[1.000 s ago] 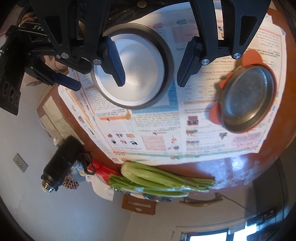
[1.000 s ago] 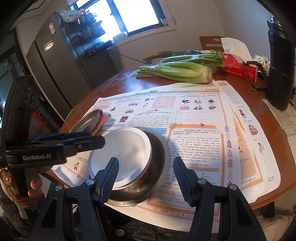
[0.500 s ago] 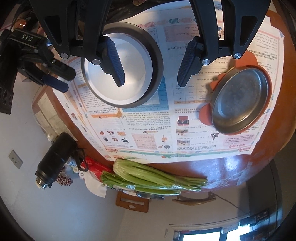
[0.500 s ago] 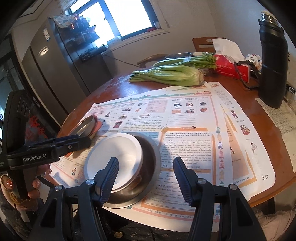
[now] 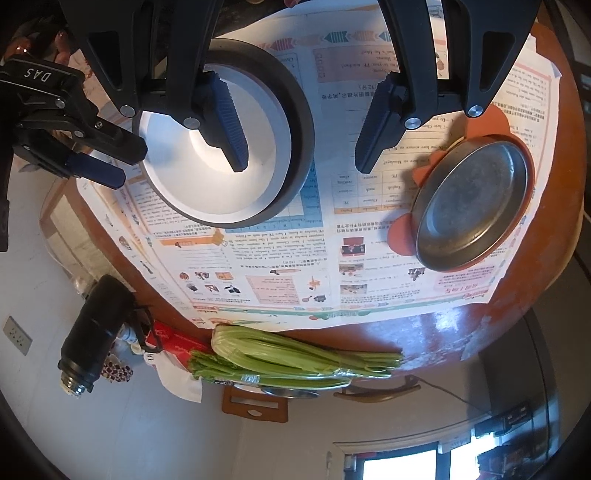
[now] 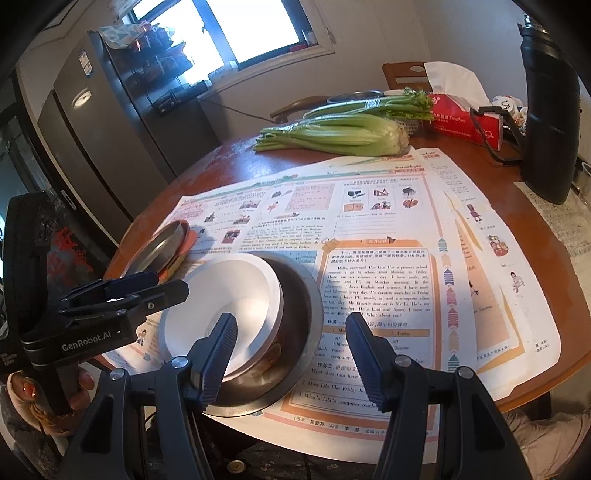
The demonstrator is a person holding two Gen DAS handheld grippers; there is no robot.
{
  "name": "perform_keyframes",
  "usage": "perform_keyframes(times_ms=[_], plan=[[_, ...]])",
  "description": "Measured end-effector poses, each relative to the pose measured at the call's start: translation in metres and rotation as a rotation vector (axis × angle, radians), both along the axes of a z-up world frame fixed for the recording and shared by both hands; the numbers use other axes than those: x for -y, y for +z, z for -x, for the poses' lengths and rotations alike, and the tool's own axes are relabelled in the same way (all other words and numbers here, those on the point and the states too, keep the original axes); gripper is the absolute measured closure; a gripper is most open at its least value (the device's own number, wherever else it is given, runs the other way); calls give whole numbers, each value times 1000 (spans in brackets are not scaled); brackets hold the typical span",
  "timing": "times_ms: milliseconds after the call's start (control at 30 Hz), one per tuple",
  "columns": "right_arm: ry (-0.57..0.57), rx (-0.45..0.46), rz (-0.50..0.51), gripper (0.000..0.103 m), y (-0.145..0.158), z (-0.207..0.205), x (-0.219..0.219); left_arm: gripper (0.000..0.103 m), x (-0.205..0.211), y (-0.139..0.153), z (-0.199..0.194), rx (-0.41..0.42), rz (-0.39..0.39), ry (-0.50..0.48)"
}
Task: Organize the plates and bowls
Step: 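Carry the nested bowls with the left tool toward the plate stack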
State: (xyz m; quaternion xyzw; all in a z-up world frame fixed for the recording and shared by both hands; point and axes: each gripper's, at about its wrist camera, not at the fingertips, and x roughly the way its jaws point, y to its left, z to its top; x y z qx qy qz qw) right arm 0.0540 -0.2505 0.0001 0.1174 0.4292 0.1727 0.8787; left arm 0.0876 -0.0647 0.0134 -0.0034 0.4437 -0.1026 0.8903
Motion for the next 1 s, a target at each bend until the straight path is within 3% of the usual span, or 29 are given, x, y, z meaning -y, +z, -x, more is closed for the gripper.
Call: perform_keyframes(times_ms=[433, 700, 800, 867, 1000], plan=[[18, -48, 4, 42, -14, -6, -10, 41, 6, -16, -5, -30, 23, -15], [75, -103, -48, 42, -28, -12, -22, 41, 5, -43, -18, -134, 93, -16], [77, -103, -48, 40, -30, -12, -26, 44, 4, -48, -20, -161, 144, -36], [74, -100, -53, 40, -29, -12, -27, 53, 4, -48, -20, -167, 162, -54], [80, -103, -55, 40, -27, -15, -31, 53, -1, -45, -20, -161, 167, -52]])
